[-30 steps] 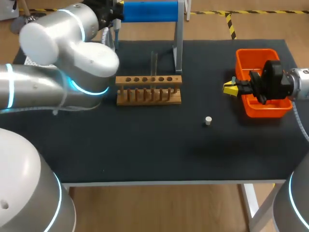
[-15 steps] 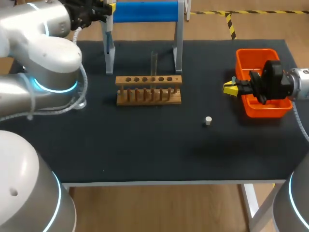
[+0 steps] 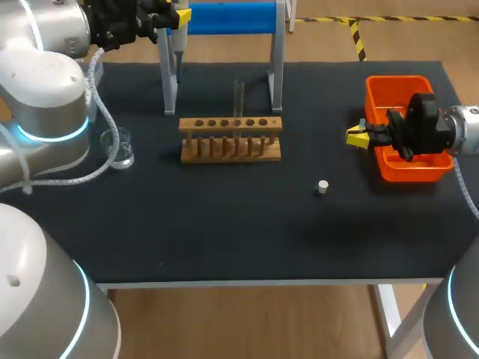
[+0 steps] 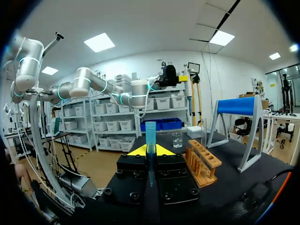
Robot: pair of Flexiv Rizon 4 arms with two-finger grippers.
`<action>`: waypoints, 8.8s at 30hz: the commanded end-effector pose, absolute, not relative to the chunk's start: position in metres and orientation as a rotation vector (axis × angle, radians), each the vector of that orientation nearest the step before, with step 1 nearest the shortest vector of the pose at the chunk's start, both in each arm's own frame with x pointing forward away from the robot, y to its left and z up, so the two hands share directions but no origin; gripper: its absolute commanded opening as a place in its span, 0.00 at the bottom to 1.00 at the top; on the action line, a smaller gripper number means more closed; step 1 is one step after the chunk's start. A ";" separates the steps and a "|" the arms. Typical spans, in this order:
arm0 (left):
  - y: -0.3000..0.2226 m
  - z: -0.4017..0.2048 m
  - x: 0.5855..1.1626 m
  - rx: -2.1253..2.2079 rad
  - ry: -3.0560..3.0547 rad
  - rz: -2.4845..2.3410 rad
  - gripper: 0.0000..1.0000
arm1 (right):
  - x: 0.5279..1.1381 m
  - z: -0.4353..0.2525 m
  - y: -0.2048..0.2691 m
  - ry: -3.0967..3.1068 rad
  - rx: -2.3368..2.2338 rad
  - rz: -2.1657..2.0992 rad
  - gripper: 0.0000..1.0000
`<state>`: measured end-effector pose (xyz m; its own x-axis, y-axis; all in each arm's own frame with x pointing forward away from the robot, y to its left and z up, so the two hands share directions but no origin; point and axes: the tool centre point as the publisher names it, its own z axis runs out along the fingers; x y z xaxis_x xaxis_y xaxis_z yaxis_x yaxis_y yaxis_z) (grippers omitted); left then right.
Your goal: Invert the test tube, pick up the pipette, mount the tip to pipette, aspirate from beaker and dispense into the tube, eject the tip, return the pipette, and cap with the stopper.
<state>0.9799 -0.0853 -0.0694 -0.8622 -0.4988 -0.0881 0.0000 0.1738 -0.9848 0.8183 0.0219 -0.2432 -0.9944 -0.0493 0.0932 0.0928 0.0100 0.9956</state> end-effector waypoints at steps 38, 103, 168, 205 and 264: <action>-0.204 -0.023 0.866 -0.044 2.222 -2.045 0.00 | 0.817 -0.243 0.021 -2.161 -0.048 -2.140 0.00; -0.222 0.004 0.868 -0.066 2.309 -2.030 0.00 | 0.817 -0.243 0.021 -2.161 -0.048 -2.140 0.00; -0.214 0.005 0.861 -0.081 2.270 -2.057 0.00 | 0.823 -0.245 0.096 -2.180 -0.006 -2.112 0.00; -0.214 0.004 0.862 -0.087 2.277 -2.056 0.00 | 0.855 -0.238 0.182 -2.165 0.085 -2.224 0.00; -0.214 0.004 0.862 -0.087 2.277 -2.056 0.00 | 0.863 -0.217 0.229 -2.133 0.112 -2.217 0.00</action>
